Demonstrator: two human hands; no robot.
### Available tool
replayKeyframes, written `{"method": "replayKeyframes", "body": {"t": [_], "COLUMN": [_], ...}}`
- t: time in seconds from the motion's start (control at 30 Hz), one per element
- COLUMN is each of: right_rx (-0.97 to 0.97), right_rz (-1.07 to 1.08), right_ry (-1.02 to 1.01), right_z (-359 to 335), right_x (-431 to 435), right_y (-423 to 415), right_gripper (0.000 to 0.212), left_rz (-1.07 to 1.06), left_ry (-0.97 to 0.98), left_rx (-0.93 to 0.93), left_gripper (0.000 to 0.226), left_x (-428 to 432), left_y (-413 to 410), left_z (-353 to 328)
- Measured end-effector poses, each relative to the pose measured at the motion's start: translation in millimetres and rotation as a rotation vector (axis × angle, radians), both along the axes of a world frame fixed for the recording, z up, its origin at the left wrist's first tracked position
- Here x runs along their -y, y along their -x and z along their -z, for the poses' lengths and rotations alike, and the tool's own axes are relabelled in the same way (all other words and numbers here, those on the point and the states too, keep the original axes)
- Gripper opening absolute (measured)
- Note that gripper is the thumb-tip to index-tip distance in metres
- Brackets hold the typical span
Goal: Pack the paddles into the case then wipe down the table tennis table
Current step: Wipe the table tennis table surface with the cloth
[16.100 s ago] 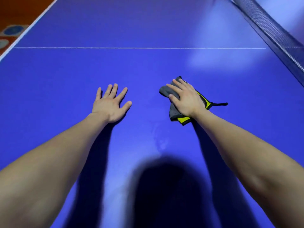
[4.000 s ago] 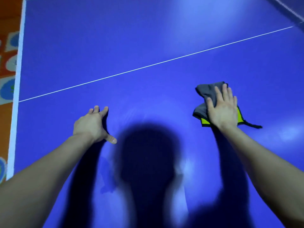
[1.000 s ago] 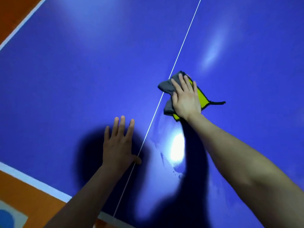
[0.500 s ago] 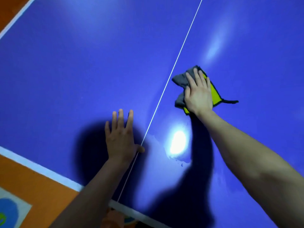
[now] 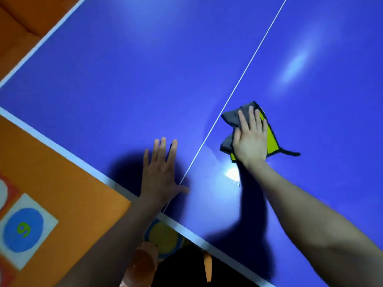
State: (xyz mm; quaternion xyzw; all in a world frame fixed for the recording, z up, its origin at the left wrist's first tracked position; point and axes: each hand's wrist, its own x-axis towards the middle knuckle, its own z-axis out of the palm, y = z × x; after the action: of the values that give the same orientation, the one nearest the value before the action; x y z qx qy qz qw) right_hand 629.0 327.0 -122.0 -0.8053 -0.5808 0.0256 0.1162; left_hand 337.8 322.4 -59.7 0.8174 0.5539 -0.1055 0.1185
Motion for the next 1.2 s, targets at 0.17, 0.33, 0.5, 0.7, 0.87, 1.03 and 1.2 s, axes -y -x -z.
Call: {"method": "replayKeyframes", "body": {"t": [0.17, 0.33, 0.5, 0.7, 0.87, 1.03, 1.2], "right_rx": [0.032, -0.007, 0.006, -0.043, -0.040, -0.044, -0.107], "right_rz": [-0.842, -0.668, -0.094, -0.672, -0.050, 0.325, -0.283], "right_ry": [0.135, 0.079, -0.013, 0.027, 0.027, 0.004, 0.025], "right_z": [-8.2, 1.6, 5.3, 7.3, 5.7, 7.0, 10.9], "right_x": [80.7, 40.9, 18.9, 80.6, 136.0, 138.2, 151.0], "right_y": [114.8, 3.6, 41.4, 53.7, -111.6, -69.5, 74.4], "right_gripper": [0.067, 0.063, 0.065, 0.058, 0.061, 0.063, 0.064], "left_rz": [-0.103, -0.066, -0.047, 0.034, 0.109, 0.135, 0.167], "left_ry": [0.071, -0.007, -0.086, -0.132, -0.120, -0.117, -0.123], "left_rx": [-0.020, -0.088, -0.104, -0.208, -0.235, -0.214, -0.219], "left_gripper": [0.169, 0.176, 0.172, 0.171, 0.166, 0.144, 0.123], "left_x": [17.0, 31.6, 38.8, 41.6, 47.6, 57.7, 64.8], "left_y": [21.1, 23.1, 24.0, 6.5, -7.9, -20.5, -46.4], "left_z": [-0.1, 12.7, 16.8, 5.4, -0.3, -6.9, -12.6]}}
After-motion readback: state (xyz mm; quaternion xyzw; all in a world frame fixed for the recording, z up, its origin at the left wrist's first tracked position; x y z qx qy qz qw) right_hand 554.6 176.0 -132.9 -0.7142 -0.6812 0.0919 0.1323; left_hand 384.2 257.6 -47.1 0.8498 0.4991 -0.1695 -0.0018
